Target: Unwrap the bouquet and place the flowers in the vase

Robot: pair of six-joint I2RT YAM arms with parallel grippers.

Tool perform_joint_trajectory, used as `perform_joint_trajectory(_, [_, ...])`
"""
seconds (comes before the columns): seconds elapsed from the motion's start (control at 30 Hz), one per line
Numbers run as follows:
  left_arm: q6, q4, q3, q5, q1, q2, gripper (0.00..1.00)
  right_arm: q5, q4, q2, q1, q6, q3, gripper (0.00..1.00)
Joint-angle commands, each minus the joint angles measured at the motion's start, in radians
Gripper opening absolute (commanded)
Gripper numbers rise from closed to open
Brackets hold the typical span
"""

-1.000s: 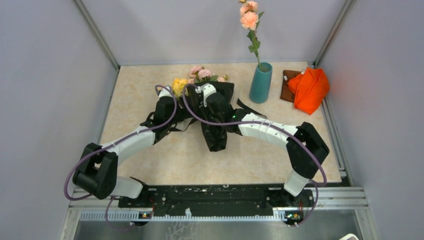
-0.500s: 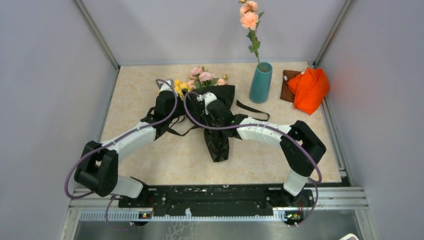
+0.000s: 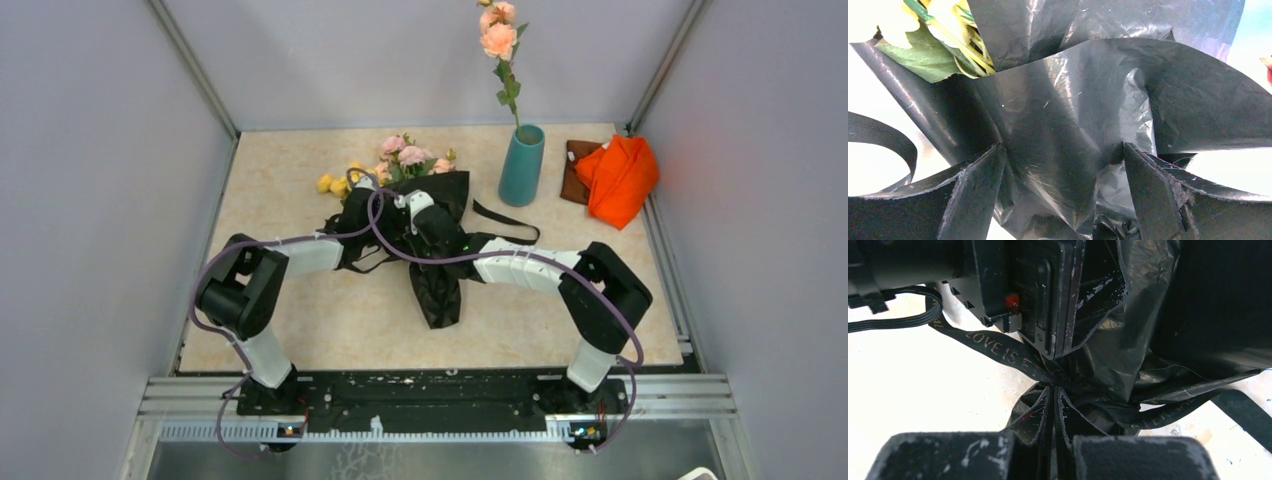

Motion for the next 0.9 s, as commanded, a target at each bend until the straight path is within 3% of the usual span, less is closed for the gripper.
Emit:
perform_joint_trajectory(0.0, [-0.013,0.029,0.040,0.024,-0.007,0.051,0.93,-0.013,0.057,-0.048,0.012,0.010,0.000,0.00])
perform_joint_trajectory(0.47, [-0.057,-0.028,0.061,-0.030,-0.006,0.133,0.91,0.011,0.000,-0.200,0.030,0.002,-0.024,0.00])
perform_joint_trajectory(0.87, [-0.065,-0.006,0.045,-0.027,-0.006,0.129,0.91,0.069,-0.091,-0.430,0.054,0.005,-0.042,0.00])
